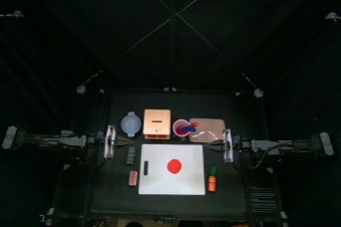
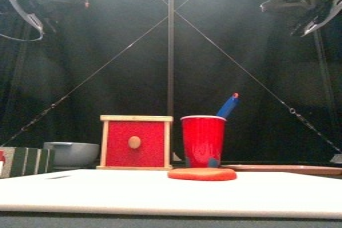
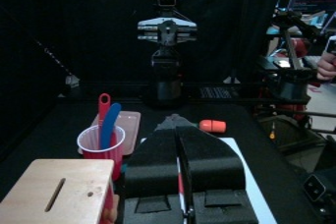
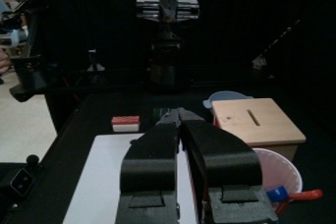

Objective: Get the cutter from the drawer then cut the dough then place the extra dough in the bowl
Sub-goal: Open the drawer

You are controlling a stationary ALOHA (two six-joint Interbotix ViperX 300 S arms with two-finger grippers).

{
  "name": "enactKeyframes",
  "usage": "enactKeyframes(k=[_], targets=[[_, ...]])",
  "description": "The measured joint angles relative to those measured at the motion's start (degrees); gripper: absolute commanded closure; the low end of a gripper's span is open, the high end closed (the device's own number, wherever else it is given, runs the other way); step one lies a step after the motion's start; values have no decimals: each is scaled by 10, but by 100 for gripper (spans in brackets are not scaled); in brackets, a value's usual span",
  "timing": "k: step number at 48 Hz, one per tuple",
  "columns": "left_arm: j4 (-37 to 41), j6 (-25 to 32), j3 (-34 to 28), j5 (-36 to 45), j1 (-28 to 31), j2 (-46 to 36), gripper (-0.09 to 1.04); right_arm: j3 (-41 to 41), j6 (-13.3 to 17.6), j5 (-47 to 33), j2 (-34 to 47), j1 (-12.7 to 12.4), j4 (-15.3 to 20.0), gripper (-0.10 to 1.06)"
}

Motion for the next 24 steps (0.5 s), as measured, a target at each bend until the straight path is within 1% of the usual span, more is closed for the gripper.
enactKeyframes(k=[3,6,9,11,13,20,24], targets=[[-2,-4,3,-4,3,8,96,-2,-4,-2,4,-4,-4,101],[-7,-4,4,-14,5,34,94,-16,-14,-7,33,-24,-17,101],[-19,-4,5,-31,8,62,93,-30,-8,-13,73,-46,-31,101],[-28,-4,6,-43,7,77,92,-47,-11,-24,111,-66,-46,101],[-40,-4,5,-60,7,94,91,-64,-10,-36,149,-80,-57,101],[-101,-4,6,-139,-3,163,90,-127,-9,-85,270,-117,-102,101],[-136,-4,7,-176,-11,197,90,-165,-10,-114,336,-133,-127,101]])
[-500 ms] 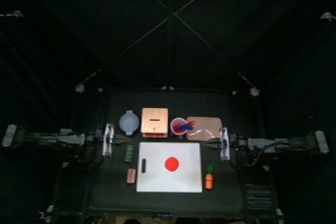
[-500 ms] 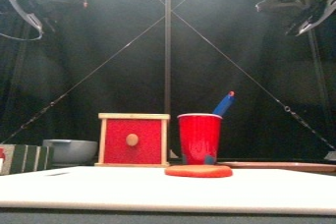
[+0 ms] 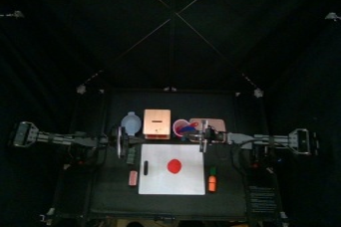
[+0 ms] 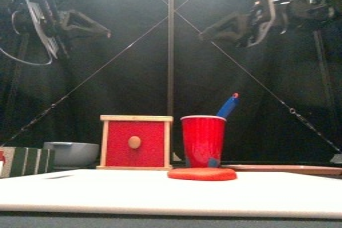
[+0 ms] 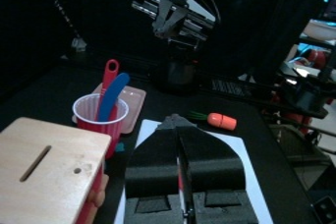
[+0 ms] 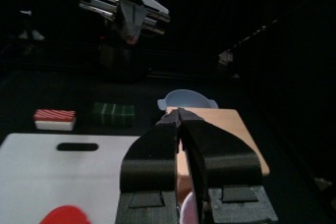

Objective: Get the cutter from the drawer then cut the dough then place the extra dough in the bowl
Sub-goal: Open the drawer

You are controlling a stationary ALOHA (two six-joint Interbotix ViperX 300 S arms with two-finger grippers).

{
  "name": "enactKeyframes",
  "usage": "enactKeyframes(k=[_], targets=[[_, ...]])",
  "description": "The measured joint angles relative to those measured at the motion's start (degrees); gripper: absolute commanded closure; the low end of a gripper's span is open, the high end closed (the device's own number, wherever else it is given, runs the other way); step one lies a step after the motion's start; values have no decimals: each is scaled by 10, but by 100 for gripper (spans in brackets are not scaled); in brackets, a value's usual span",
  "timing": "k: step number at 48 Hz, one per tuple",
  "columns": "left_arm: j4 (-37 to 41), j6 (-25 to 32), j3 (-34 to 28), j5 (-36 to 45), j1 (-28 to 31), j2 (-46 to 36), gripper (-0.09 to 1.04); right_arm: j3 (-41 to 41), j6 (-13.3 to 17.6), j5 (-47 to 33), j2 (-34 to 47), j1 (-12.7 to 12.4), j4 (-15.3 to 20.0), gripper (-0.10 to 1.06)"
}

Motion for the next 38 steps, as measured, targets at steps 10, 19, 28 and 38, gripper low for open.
enactKeyframes(k=[10,19,28,38], targets=[[-78,-2,-1,-72,-32,80,90,-99,0,-41,163,-35,-39,101],[-137,-2,-6,-96,-51,127,89,-190,0,-43,287,-59,-62,101],[-194,-2,-14,-98,-57,158,85,-258,2,-34,372,-76,-86,101],[-246,-2,-28,-101,-72,187,73,-299,2,4,420,-79,-95,101]])
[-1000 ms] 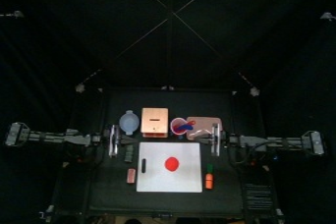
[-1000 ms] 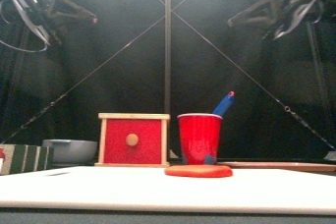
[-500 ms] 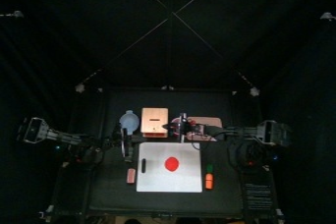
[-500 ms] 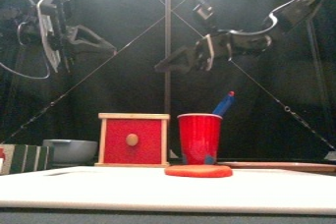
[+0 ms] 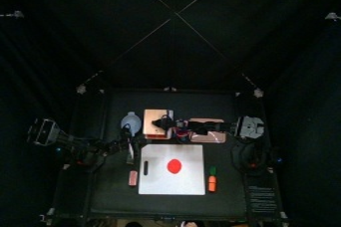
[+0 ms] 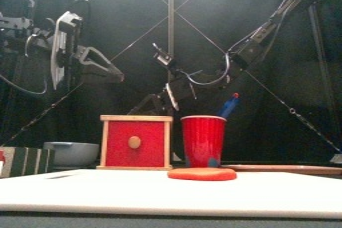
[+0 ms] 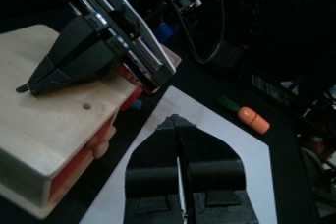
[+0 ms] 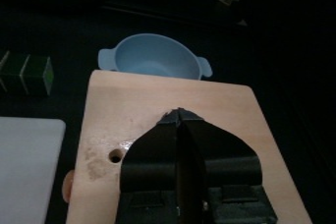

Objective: Get the cutter from the drawer then cut the dough then place the extra dough in the bowl
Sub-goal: Open the drawer

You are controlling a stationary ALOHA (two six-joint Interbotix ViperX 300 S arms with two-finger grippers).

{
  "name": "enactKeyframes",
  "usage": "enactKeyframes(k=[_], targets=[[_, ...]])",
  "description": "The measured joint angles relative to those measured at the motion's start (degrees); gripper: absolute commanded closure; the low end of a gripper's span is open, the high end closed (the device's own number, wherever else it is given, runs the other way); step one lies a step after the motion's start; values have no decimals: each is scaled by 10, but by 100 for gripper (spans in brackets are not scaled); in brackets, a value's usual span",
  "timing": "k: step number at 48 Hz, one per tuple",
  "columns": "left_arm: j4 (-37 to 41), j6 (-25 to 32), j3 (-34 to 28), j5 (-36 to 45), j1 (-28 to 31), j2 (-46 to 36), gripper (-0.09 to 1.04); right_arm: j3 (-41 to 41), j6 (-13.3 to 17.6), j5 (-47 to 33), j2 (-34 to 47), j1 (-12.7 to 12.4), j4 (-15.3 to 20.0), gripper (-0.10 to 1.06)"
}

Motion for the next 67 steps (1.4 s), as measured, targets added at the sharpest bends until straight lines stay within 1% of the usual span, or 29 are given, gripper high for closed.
enactKeyframes(k=[3,6,9,10,12,14,16,17,20,23,29,32,33,37,45,52,67], targets=[[-13,0,-4,-1,-2,6,69,-9,1,10,5,0,0,101],[-30,-2,-9,-1,-4,17,62,-13,-1,17,8,1,0,101],[-46,-8,-14,0,-7,26,52,-16,-1,25,9,0,-1,101],[-50,-11,-16,-1,-7,29,51,-15,0,26,9,0,-1,101],[-58,-19,-19,0,-9,36,42,-16,0,29,8,0,-4,101],[-67,-34,-25,0,-11,46,32,-17,0,33,9,1,-5,101],[-75,-52,-33,-1,-13,56,27,-17,0,36,8,1,-8,101],[-78,-59,-36,0,-14,62,22,-18,0,38,8,1,-8,101],[-88,-83,-47,0,-17,76,13,-18,0,42,8,1,-10,101],[-104,-116,-60,-1,-18,92,9,-18,0,47,8,2,-10,101],[-145,-192,-89,-1,-20,128,8,-19,0,54,8,3,-11,101],[-162,-220,-97,-1,-20,143,8,-20,0,55,8,4,-13,101],[-173,-241,-103,-1,-20,154,8,-20,0,55,8,3,-13,101],[-196,-282,-113,-2,-20,178,9,-21,0,56,8,4,-14,101],[-214,-336,-118,-18,-19,206,9,-25,0,58,8,5,-15,101],[-226,-354,-118,-29,-18,219,9,-28,0,61,9,6,-15,101],[-245,-352,-118,-32,-1,241,9,-37,-1,71,10,10,-16,101]])
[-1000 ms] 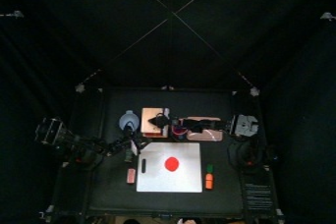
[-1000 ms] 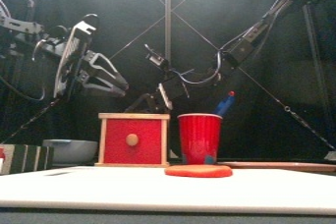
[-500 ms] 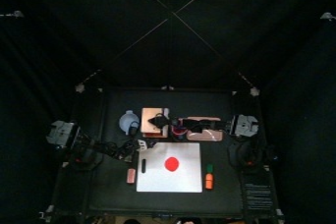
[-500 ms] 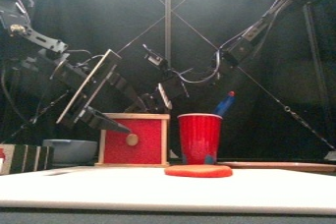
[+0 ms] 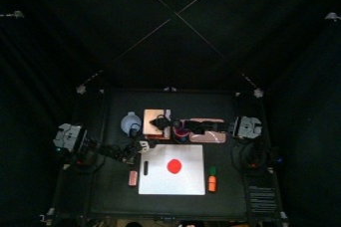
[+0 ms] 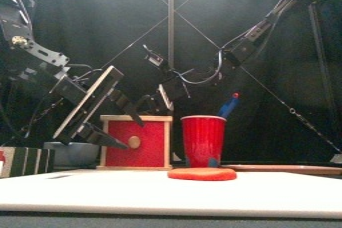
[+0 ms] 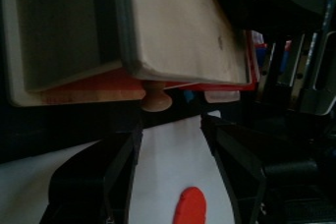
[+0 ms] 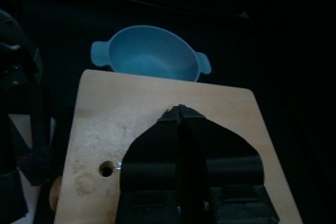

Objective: Get the cutter from the drawer then cut the dough then place the extra dough in the bowl
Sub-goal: Open the drawer

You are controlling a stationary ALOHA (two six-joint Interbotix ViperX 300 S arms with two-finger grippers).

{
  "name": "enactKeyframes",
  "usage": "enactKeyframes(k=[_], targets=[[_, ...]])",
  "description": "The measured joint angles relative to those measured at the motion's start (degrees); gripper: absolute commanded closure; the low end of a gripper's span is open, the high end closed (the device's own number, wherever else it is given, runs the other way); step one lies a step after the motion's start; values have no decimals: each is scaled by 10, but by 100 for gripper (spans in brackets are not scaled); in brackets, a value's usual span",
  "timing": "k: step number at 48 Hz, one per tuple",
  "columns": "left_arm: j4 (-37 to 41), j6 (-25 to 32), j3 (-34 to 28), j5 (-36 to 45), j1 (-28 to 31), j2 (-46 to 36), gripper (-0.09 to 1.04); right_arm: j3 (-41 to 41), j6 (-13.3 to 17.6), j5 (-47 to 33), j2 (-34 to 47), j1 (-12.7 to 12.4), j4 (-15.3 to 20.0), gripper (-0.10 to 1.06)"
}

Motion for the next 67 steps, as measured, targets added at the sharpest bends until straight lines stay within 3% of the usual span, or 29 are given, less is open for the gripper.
enactKeyframes(k=[34,51,67], targets=[[15,0,-11,-16,39,36,9,-4,2,18,0,11,2,101],[20,1,-17,-19,42,40,31,-4,2,18,0,14,4,101],[22,0,-16,-18,41,38,34,-6,3,24,0,15,4,101]])
